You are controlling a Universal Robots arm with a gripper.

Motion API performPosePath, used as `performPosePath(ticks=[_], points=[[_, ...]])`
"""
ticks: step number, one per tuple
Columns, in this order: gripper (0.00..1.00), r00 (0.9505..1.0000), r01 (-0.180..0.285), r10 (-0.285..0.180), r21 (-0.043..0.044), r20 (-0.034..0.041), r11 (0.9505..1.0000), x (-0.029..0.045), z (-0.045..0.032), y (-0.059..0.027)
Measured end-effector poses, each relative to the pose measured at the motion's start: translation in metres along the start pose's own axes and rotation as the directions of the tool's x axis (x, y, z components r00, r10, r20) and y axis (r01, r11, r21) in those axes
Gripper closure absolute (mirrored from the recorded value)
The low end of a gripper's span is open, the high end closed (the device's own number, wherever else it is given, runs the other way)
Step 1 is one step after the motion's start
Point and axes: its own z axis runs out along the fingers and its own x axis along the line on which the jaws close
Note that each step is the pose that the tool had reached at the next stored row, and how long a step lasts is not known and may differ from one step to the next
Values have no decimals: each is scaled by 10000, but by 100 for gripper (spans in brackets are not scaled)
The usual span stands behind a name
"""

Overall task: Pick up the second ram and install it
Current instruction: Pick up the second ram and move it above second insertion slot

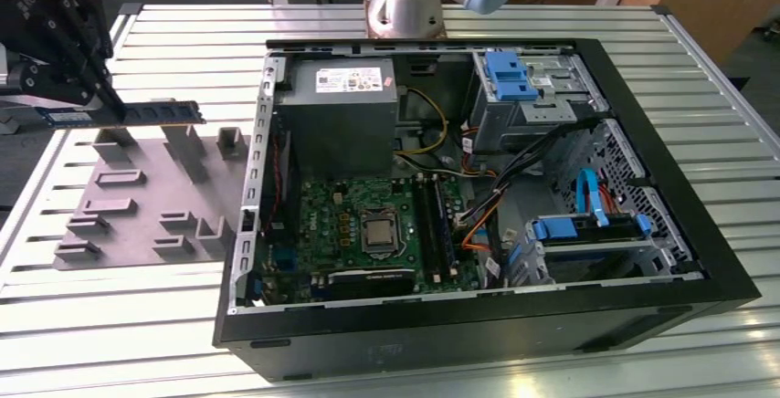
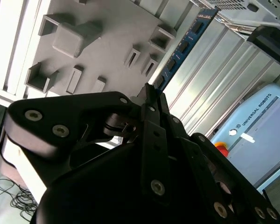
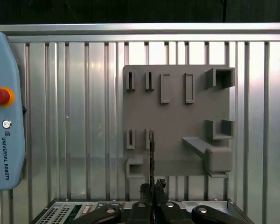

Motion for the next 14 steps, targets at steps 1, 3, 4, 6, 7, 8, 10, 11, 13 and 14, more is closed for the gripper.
performPosePath(ticks=[1,3,4,6,7,8,10,11,13,14], points=[[86,10000,0,0,0,0,10000,0,1,-9],[86,10000,0,0,0,0,10000,0,1,-23],[86,10000,-1,1,1,1,10000,-1,1,-26],[86,10000,-1,1,1,0,10000,-1,2,-30],[86,10000,0,0,-1,-1,10000,-1,1,-32],[86,10000,0,0,1,0,10000,-1,1,-34],[86,10000,1,-1,-1,-1,10000,4,1,-36],[86,10000,1,-1,0,0,10000,7,1,-37],[86,10000,0,0,0,0,10000,12,1,-39],[86,10000,0,0,1,1,10000,13,2,-43]])
